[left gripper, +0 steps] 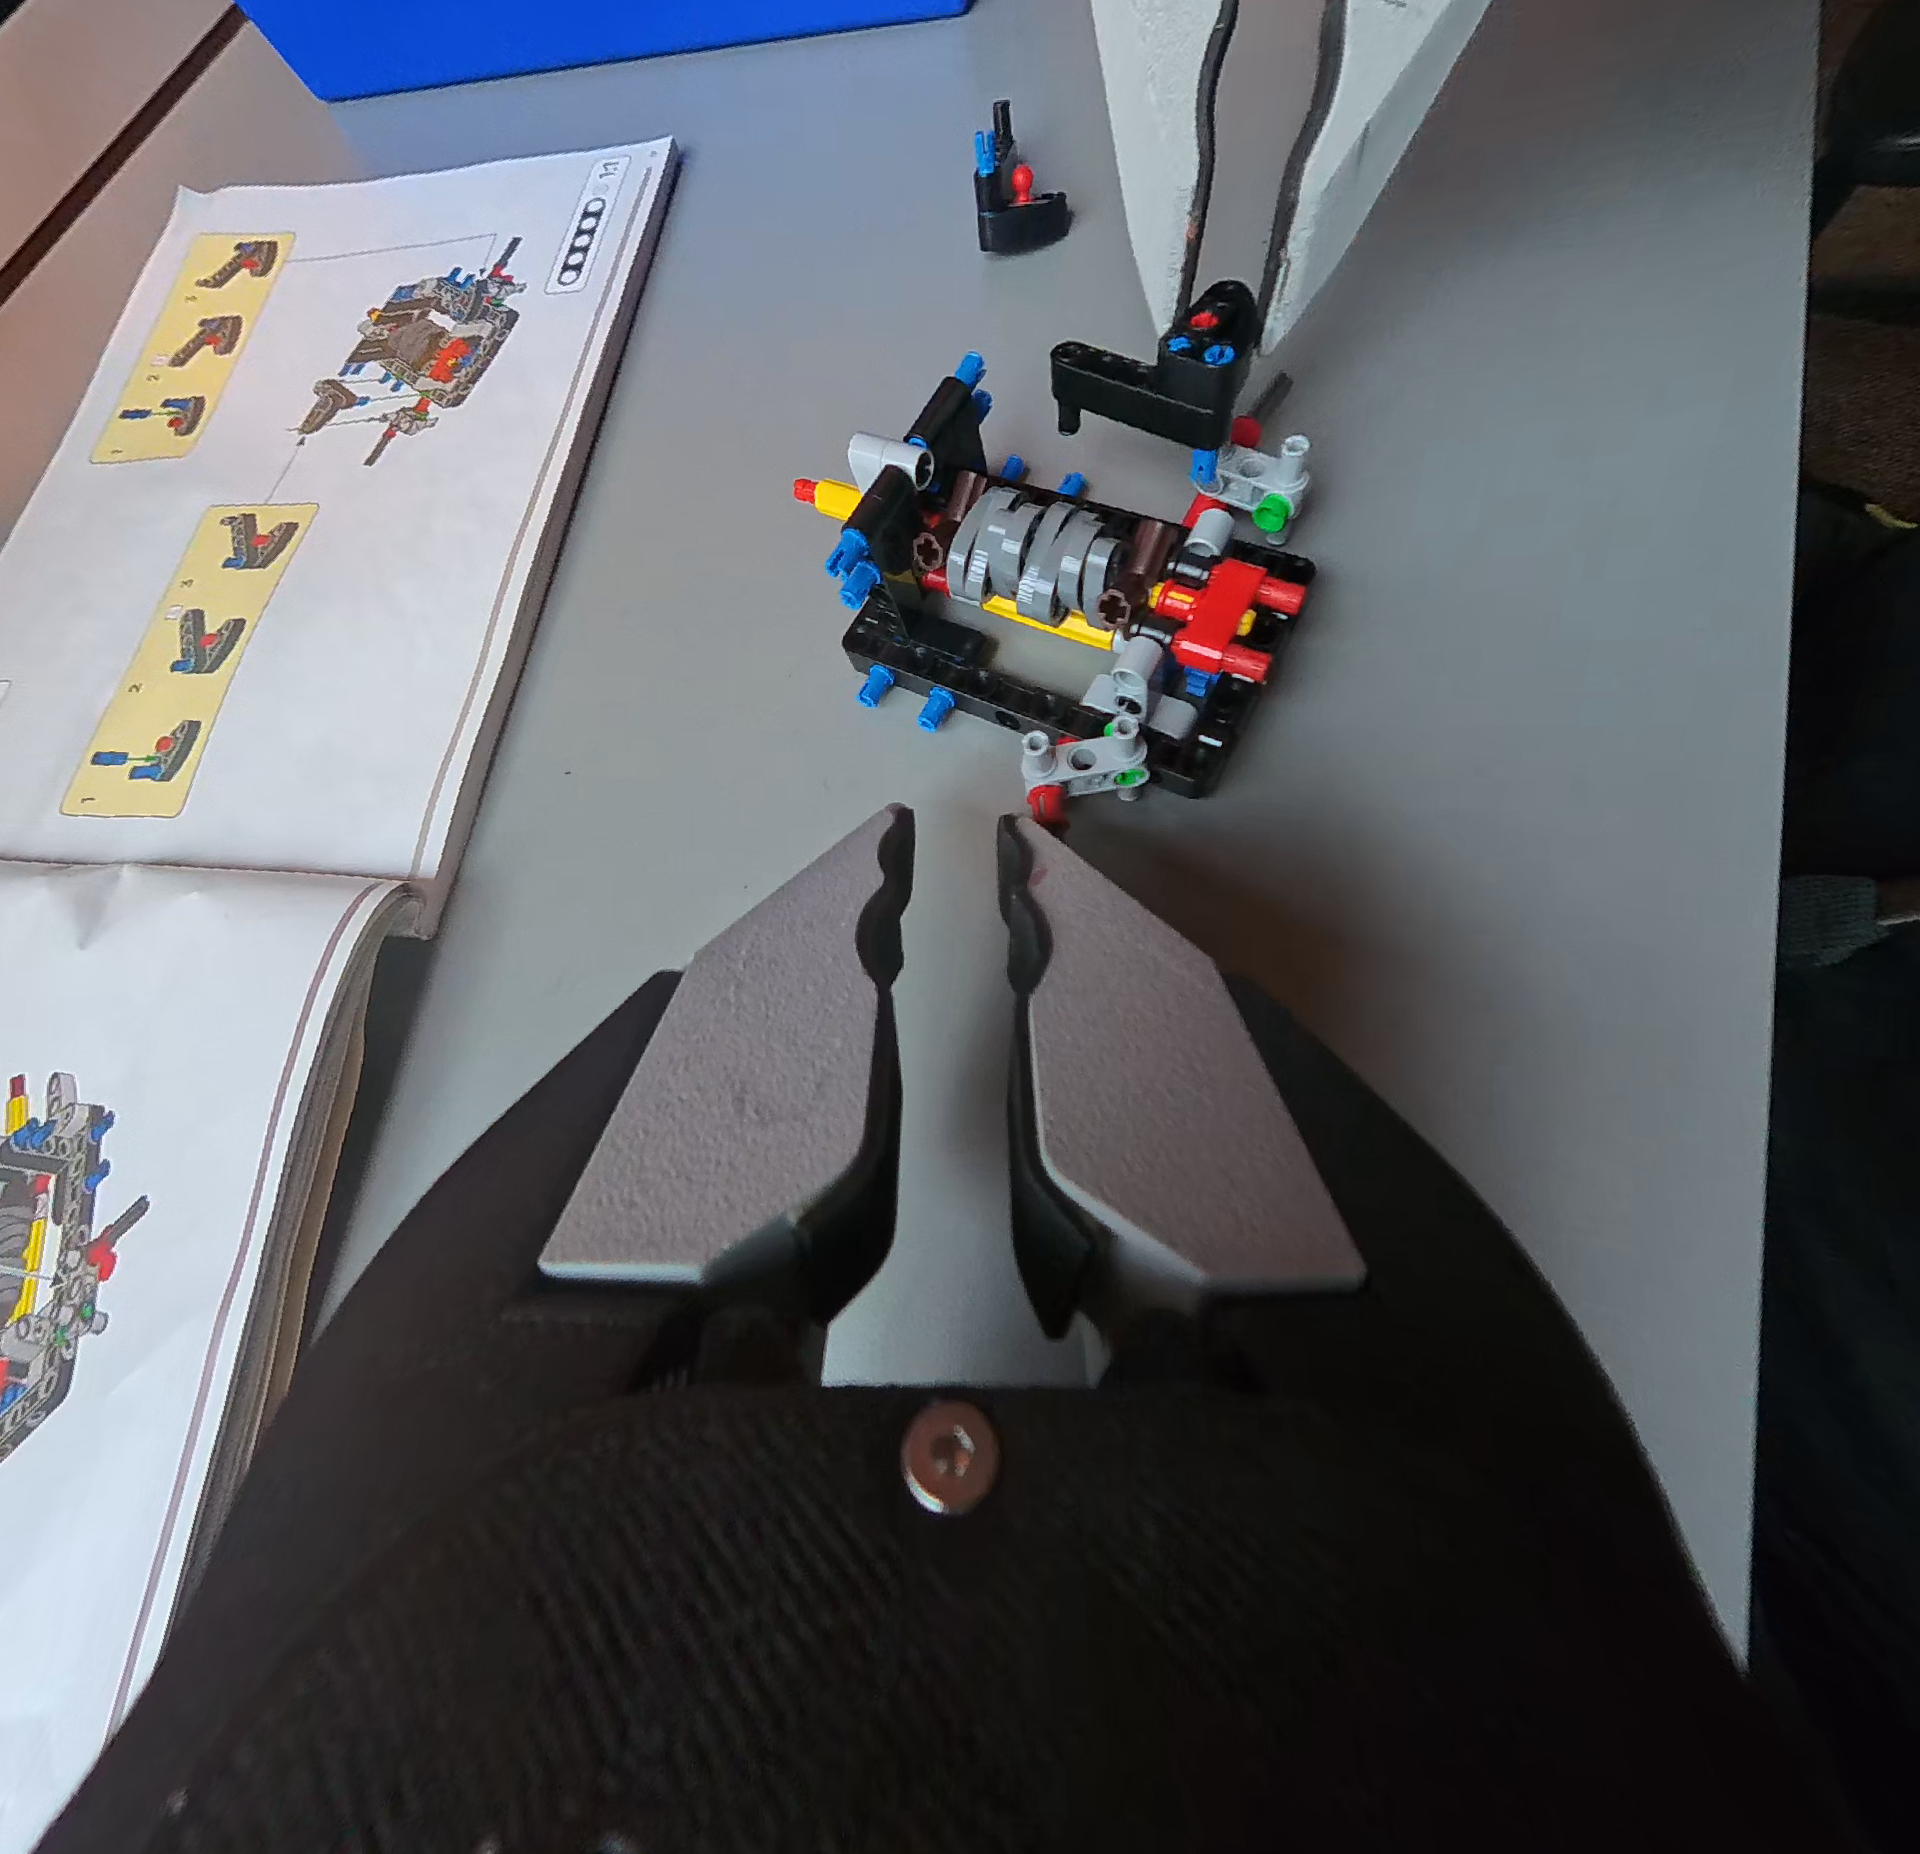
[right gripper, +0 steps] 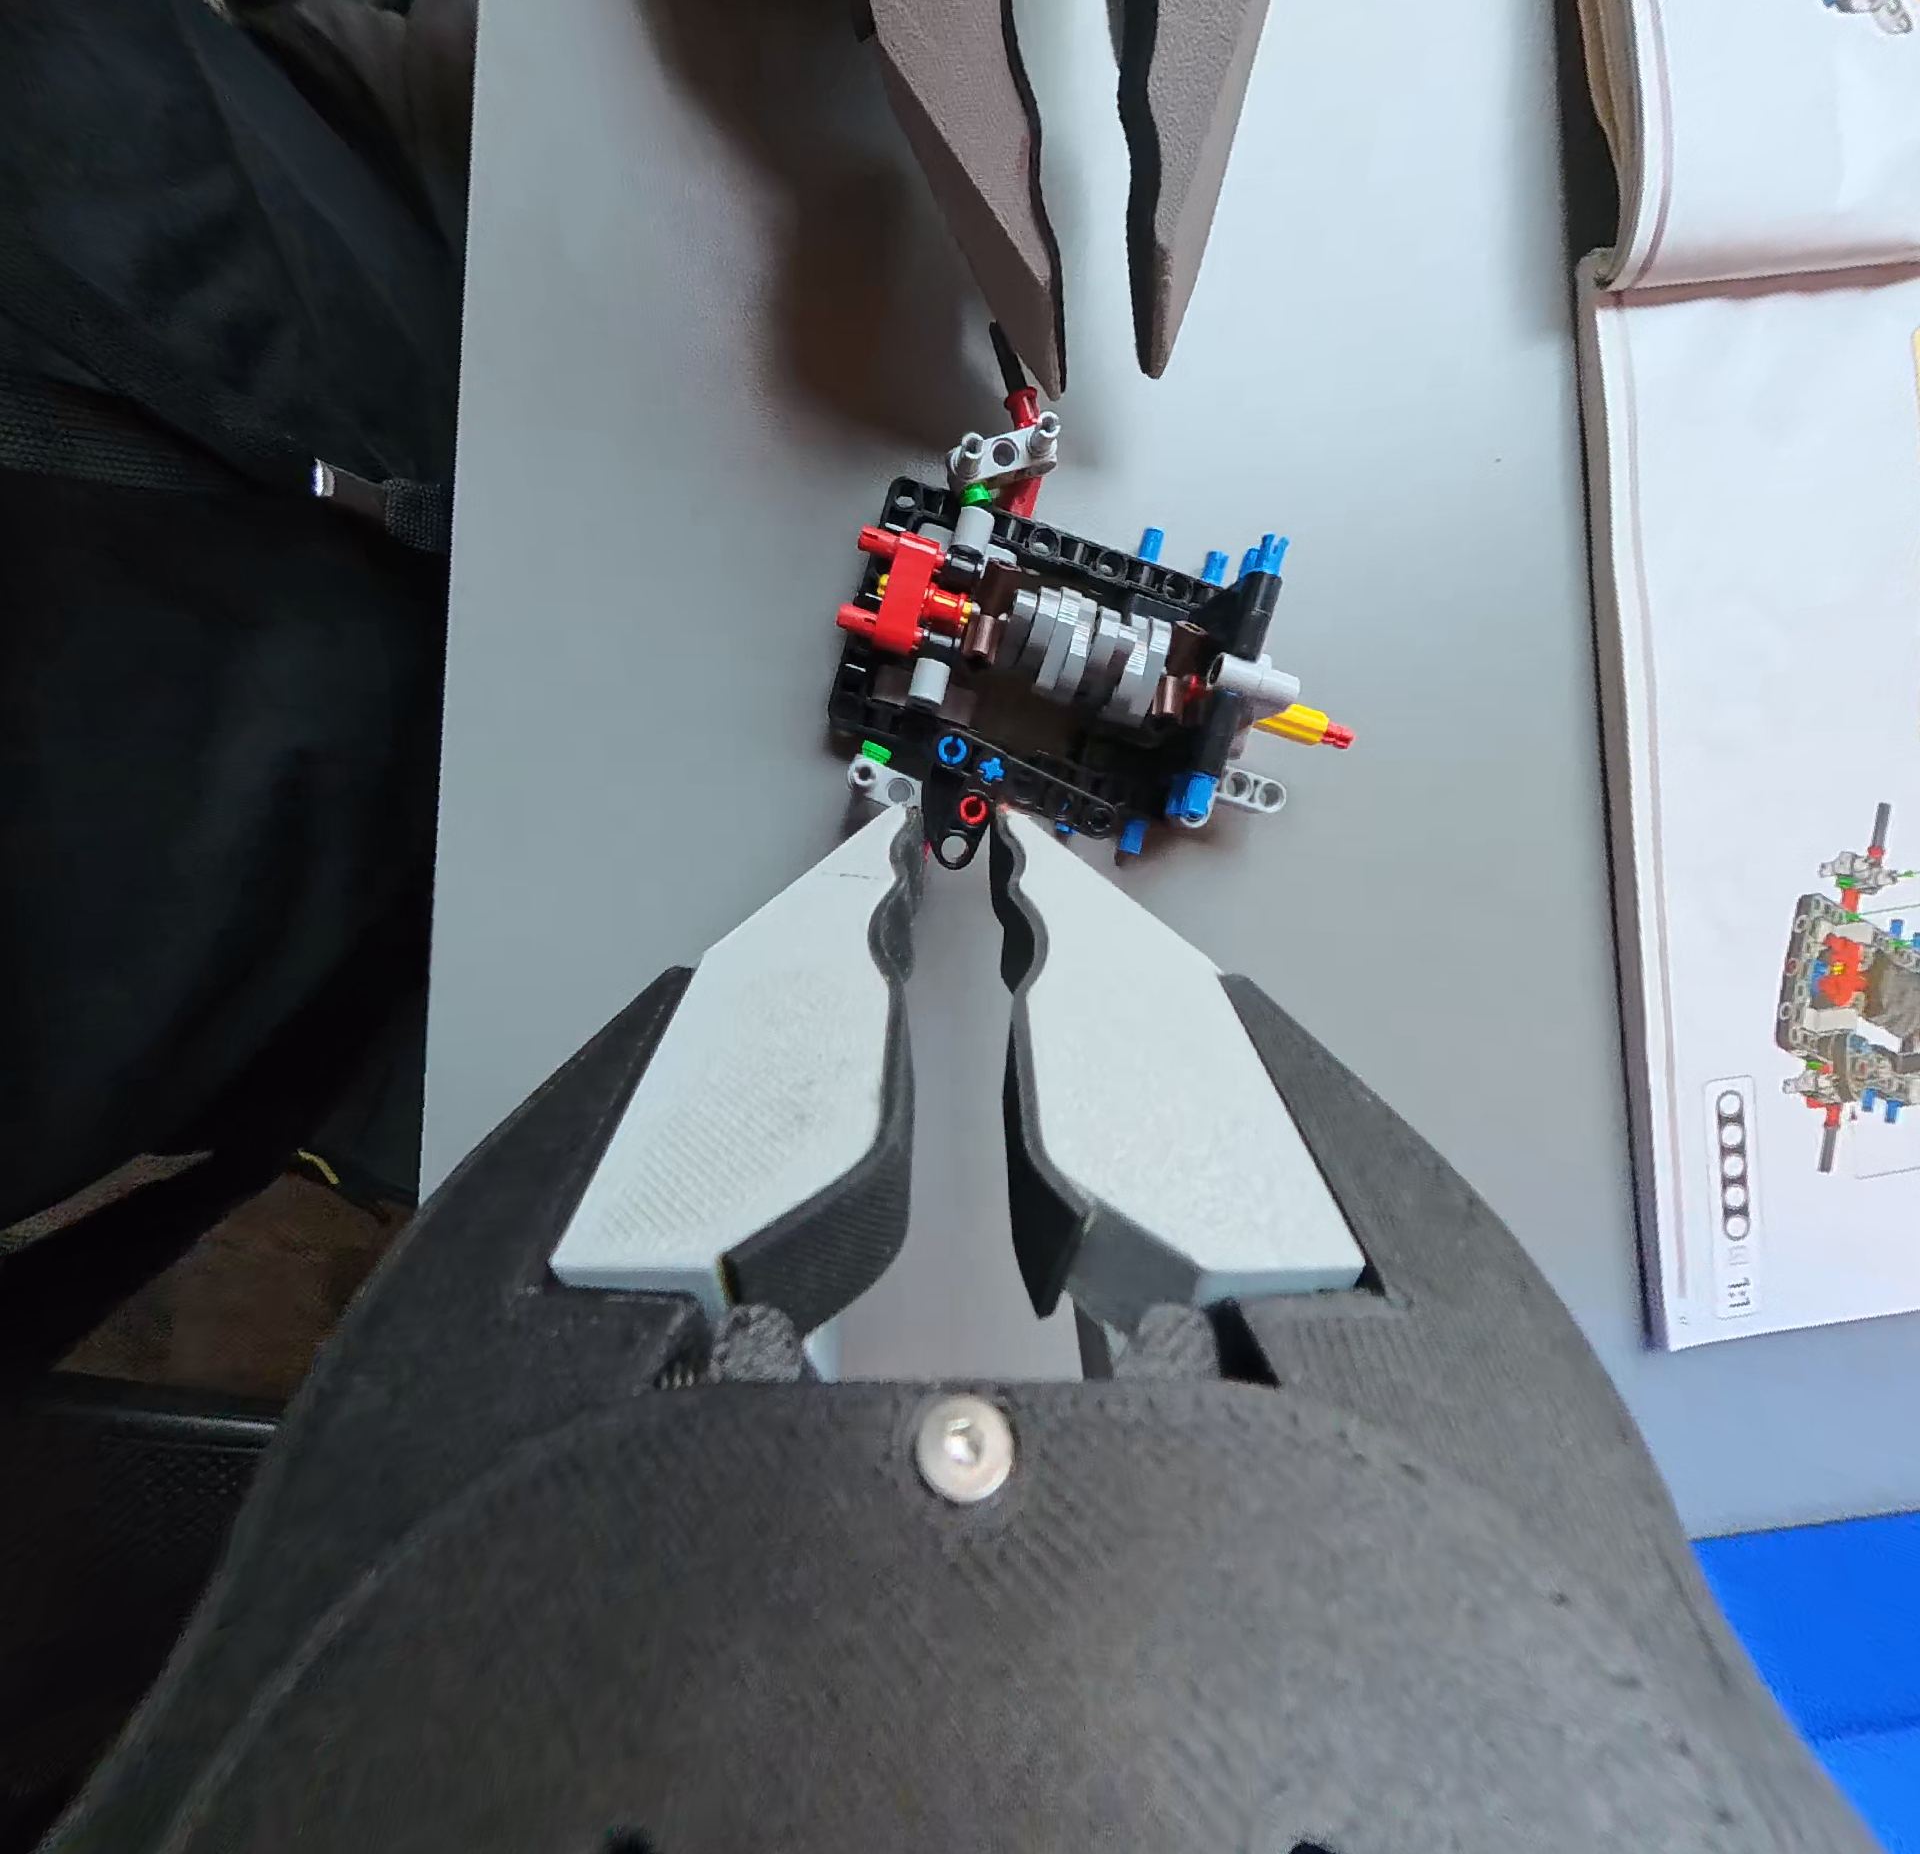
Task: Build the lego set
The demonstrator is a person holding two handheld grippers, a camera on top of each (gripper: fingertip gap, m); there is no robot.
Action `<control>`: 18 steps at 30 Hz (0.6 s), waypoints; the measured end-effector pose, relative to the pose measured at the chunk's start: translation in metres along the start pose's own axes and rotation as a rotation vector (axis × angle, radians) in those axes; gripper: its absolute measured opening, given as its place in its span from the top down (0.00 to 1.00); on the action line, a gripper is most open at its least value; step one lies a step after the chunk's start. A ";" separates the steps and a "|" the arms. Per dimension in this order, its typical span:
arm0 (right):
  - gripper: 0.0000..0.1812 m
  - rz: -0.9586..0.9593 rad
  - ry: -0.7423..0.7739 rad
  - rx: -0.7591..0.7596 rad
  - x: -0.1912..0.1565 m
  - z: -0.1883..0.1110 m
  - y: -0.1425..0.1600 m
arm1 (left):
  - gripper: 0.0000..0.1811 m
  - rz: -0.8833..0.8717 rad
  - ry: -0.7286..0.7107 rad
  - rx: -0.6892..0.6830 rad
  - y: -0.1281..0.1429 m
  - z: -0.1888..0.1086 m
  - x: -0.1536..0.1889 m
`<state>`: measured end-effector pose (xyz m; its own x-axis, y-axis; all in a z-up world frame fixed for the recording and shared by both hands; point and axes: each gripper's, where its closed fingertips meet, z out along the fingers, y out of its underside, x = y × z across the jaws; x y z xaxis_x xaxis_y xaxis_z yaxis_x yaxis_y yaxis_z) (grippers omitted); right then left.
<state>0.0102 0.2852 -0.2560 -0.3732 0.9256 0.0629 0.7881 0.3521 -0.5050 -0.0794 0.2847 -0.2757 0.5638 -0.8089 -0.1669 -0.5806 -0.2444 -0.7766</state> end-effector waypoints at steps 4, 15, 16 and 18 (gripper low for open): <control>0.95 0.028 0.003 0.019 0.004 -0.001 0.003 | 0.93 0.001 0.000 -0.002 0.000 0.000 0.000; 0.95 0.032 0.018 0.077 0.005 -0.008 0.004 | 0.93 -0.029 0.017 0.015 -0.001 -0.001 -0.001; 0.95 0.031 0.028 0.096 0.006 -0.009 0.003 | 0.93 -0.036 0.018 0.021 -0.002 -0.002 -0.002; 0.95 0.035 0.041 0.143 0.007 -0.011 0.001 | 0.92 -0.054 0.025 0.031 -0.003 -0.003 -0.003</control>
<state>0.0137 0.2940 -0.2467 -0.3241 0.9429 0.0772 0.7210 0.2990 -0.6251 -0.0812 0.2862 -0.2711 0.5784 -0.8084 -0.1093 -0.5312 -0.2716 -0.8025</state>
